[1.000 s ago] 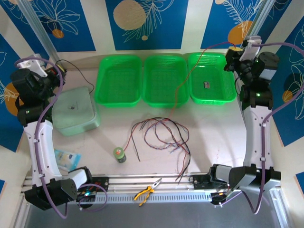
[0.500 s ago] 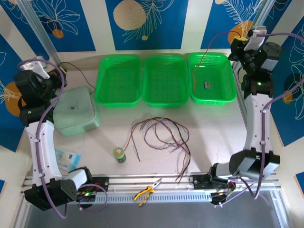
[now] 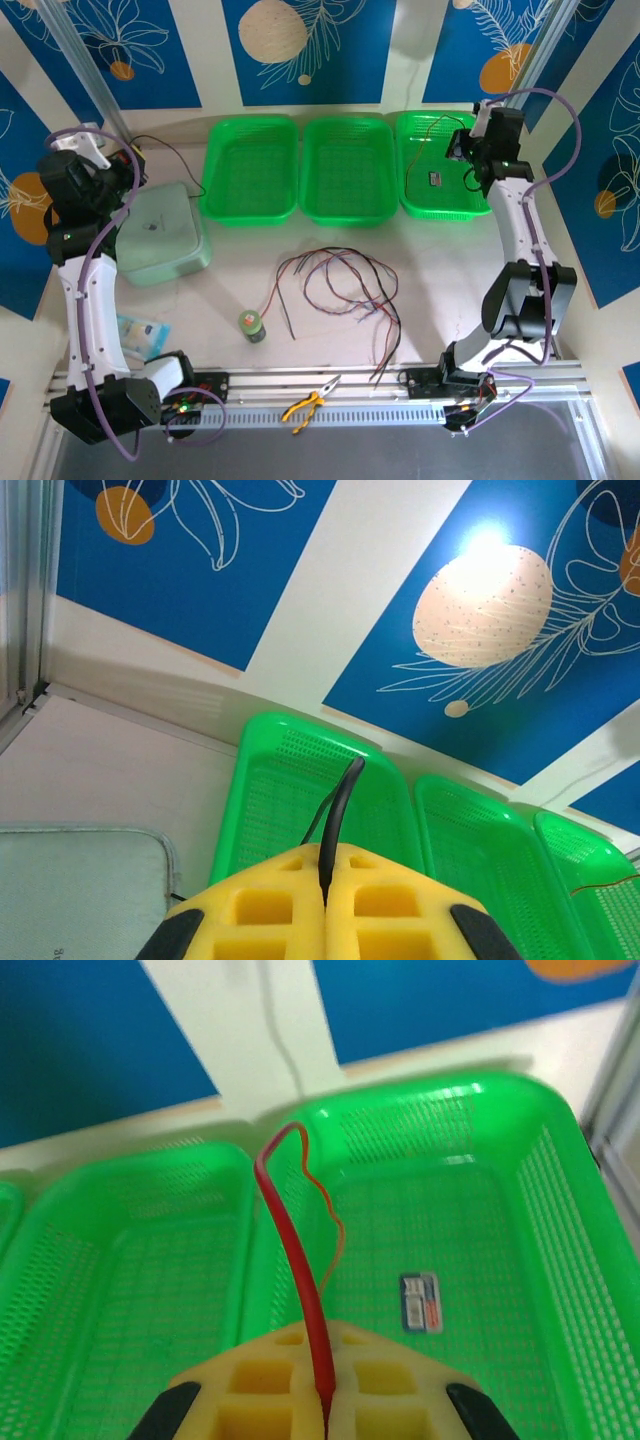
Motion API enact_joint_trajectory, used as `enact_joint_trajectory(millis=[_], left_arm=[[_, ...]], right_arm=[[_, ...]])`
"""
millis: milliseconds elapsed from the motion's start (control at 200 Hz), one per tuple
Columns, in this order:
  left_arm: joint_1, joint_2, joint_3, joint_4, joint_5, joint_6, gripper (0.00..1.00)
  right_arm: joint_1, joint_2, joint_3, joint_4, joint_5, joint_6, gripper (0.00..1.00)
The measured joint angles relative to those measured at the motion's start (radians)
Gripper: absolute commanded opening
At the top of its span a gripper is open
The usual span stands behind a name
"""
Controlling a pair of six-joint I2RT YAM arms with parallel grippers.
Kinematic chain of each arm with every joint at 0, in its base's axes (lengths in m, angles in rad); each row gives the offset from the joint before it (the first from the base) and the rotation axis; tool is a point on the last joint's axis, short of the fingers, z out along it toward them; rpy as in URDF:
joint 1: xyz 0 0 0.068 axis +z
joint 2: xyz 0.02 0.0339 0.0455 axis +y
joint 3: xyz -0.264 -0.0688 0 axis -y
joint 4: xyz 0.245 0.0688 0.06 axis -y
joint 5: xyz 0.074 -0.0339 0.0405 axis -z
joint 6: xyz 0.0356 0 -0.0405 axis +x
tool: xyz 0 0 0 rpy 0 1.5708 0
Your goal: Untangle the cables
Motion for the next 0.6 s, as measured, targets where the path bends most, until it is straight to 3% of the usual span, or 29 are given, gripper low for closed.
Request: enact_joint_trajectory(millis=[120,175,235,300,355,595], left_arm=[[-0.004,0.0,0.0,0.0,0.0,0.0,0.0],[-0.004,0.001,0.0,0.001,0.0,0.0,0.0],[-0.004,0.003,0.0,0.002,0.0,-0.001,0.0],[-0.005,0.008,0.0,0.005,0.0,-0.001,0.0],[-0.005,0.013,0.0,0.008,-0.001,0.001,0.0],[-0.005,0.043,0.003,0.008,-0.011,0.023,0.0]], right_arm=[[-0.018,0.084,0.014,-0.091,0.022,0.093,0.01],[-0.023,0.119,0.014,-0.129,0.029,0.126,0.07],[-0.028,0.155,0.014,-0.165,0.032,0.162,0.32],[-0.037,0.182,0.014,-0.195,0.029,0.199,0.71],[-0.041,0.194,0.01,-0.212,0.028,0.225,0.95],[-0.049,0.178,-0.045,-0.214,0.035,0.254,0.99]])
